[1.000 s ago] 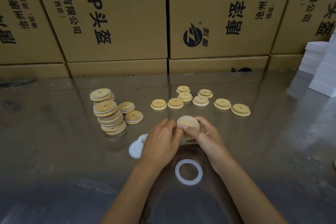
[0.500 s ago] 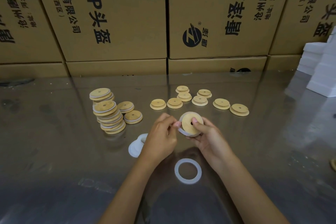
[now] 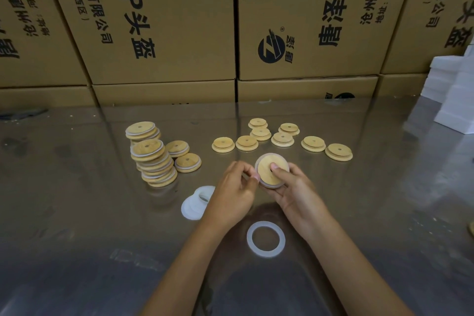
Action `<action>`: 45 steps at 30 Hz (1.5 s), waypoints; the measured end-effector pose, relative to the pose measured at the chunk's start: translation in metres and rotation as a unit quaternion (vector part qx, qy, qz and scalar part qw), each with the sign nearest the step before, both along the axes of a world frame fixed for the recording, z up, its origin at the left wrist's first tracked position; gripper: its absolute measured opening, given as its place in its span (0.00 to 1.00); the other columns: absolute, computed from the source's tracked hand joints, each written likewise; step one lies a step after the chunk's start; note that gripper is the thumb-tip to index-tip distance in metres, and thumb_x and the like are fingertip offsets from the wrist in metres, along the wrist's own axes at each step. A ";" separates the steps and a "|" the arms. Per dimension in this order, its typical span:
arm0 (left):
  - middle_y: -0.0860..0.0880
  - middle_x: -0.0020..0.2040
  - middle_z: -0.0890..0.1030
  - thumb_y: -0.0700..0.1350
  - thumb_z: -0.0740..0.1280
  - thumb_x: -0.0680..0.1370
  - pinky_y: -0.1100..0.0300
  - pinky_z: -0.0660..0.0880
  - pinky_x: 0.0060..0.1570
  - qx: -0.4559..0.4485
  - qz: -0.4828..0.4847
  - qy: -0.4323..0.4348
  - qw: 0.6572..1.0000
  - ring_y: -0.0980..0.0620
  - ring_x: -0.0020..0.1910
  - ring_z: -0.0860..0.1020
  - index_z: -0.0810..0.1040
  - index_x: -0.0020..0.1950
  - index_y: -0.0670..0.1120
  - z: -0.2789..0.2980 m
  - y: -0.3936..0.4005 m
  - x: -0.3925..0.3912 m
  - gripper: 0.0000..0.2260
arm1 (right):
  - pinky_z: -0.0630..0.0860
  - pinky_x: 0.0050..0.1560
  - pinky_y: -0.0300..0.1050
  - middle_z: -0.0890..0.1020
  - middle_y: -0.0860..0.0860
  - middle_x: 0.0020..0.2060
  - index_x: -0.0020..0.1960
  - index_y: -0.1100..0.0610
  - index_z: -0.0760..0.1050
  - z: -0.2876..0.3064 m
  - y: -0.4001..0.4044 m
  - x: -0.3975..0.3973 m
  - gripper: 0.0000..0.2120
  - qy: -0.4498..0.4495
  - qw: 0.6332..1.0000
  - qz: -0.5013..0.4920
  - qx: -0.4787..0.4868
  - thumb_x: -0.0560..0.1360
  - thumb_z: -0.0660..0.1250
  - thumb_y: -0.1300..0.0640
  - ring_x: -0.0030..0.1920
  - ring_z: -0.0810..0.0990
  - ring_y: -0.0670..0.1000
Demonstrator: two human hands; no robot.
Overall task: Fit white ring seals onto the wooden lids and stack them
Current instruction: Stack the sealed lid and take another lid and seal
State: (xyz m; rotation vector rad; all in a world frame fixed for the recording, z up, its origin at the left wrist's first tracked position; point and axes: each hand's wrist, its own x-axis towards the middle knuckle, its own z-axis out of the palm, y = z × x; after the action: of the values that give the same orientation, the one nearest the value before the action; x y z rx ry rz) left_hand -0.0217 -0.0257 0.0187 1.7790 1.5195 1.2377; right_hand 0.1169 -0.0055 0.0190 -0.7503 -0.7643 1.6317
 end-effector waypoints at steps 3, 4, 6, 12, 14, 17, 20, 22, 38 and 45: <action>0.54 0.46 0.74 0.45 0.63 0.81 0.75 0.65 0.40 -0.009 0.004 0.014 1.000 0.63 0.43 0.72 0.75 0.44 0.48 -0.001 0.000 0.002 0.06 | 0.83 0.53 0.47 0.85 0.60 0.48 0.52 0.62 0.74 0.000 0.000 -0.001 0.05 0.006 1.000 -0.003 0.004 0.77 0.67 0.64 0.49 0.85 0.54; 0.54 0.46 0.74 0.45 0.63 0.81 0.75 0.65 0.40 -0.010 0.010 0.008 1.000 0.62 0.43 0.72 0.75 0.44 0.48 -0.001 0.001 0.002 0.06 | 0.82 0.55 0.48 0.85 0.60 0.49 0.52 0.62 0.74 0.000 0.000 -0.001 0.05 0.007 1.000 0.000 0.005 0.77 0.68 0.64 0.49 0.85 0.54; 0.53 0.45 0.76 0.44 0.64 0.80 0.75 0.66 0.39 -0.011 0.030 -0.033 0.999 0.61 0.41 0.73 0.76 0.43 0.47 0.001 0.002 0.001 0.07 | 0.80 0.58 0.49 0.85 0.59 0.48 0.50 0.61 0.74 0.000 0.000 0.000 0.05 -0.014 1.000 0.004 0.009 0.76 0.69 0.63 0.49 0.84 0.54; 0.47 0.39 0.81 0.42 0.64 0.80 0.67 0.73 0.37 -0.020 0.096 -0.149 0.984 0.55 0.36 0.77 0.78 0.45 0.45 0.006 0.008 -0.009 0.06 | 0.69 0.37 0.45 0.75 0.52 0.33 0.41 0.61 0.80 0.000 0.000 0.004 0.11 -0.266 0.964 -0.009 0.025 0.75 0.71 0.53 0.33 0.71 0.49; 0.49 0.41 0.82 0.42 0.65 0.80 0.60 0.76 0.45 -0.011 0.103 -0.154 0.983 0.51 0.42 0.79 0.77 0.45 0.47 0.004 0.009 -0.011 0.04 | 0.71 0.34 0.43 0.75 0.53 0.33 0.42 0.60 0.79 0.001 -0.002 0.002 0.10 -0.233 0.972 0.017 0.017 0.78 0.69 0.55 0.30 0.71 0.49; 0.57 0.47 0.80 0.44 0.70 0.76 0.62 0.74 0.48 -0.002 0.063 -0.135 0.989 0.58 0.47 0.78 0.75 0.50 0.56 0.001 0.010 -0.009 0.08 | 0.74 0.35 0.39 0.79 0.54 0.35 0.49 0.63 0.80 0.003 -0.004 0.001 0.09 -0.209 0.977 0.039 0.030 0.80 0.66 0.57 0.32 0.74 0.48; 0.59 0.57 0.76 0.51 0.75 0.70 0.61 0.72 0.56 0.016 0.043 0.015 0.999 0.59 0.56 0.74 0.70 0.62 0.57 -0.007 0.010 -0.009 0.24 | 0.73 0.37 0.39 0.80 0.54 0.38 0.48 0.64 0.81 0.001 -0.006 0.000 0.11 -0.243 0.967 0.052 0.054 0.81 0.64 0.57 0.35 0.75 0.48; 0.59 0.57 0.74 0.54 0.76 0.69 0.53 0.73 0.60 0.034 0.067 0.092 0.993 0.54 0.59 0.74 0.69 0.66 0.56 -0.009 0.009 -0.012 0.29 | 0.74 0.39 0.39 0.81 0.54 0.38 0.49 0.63 0.83 0.000 -0.007 -0.003 0.12 -0.295 0.952 0.051 0.068 0.81 0.65 0.56 0.38 0.76 0.49; 0.41 0.59 0.74 0.39 0.62 0.77 0.52 0.65 0.60 -0.010 0.288 0.237 0.928 0.42 0.60 0.70 0.77 0.61 0.41 -0.003 0.010 -0.057 0.14 | 0.79 0.41 0.40 0.86 0.54 0.44 0.53 0.56 0.83 -0.005 -0.003 -0.006 0.07 -0.318 0.946 0.016 0.057 0.80 0.67 0.56 0.38 0.81 0.46; 0.46 0.65 0.73 0.50 0.57 0.81 0.51 0.67 0.61 -0.063 0.269 0.319 0.907 0.44 0.64 0.69 0.77 0.60 0.43 -0.009 0.011 -0.058 0.16 | 0.76 0.36 0.38 0.86 0.50 0.39 0.50 0.56 0.83 -0.003 -0.001 0.001 0.08 -0.364 0.927 0.052 0.070 0.80 0.64 0.61 0.38 0.80 0.46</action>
State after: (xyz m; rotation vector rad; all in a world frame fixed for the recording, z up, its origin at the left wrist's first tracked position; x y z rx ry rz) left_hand -0.0800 -0.0142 0.0102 1.8329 2.5307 0.7533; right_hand 0.1182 -0.0068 0.0164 -1.2506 -1.4502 1.3555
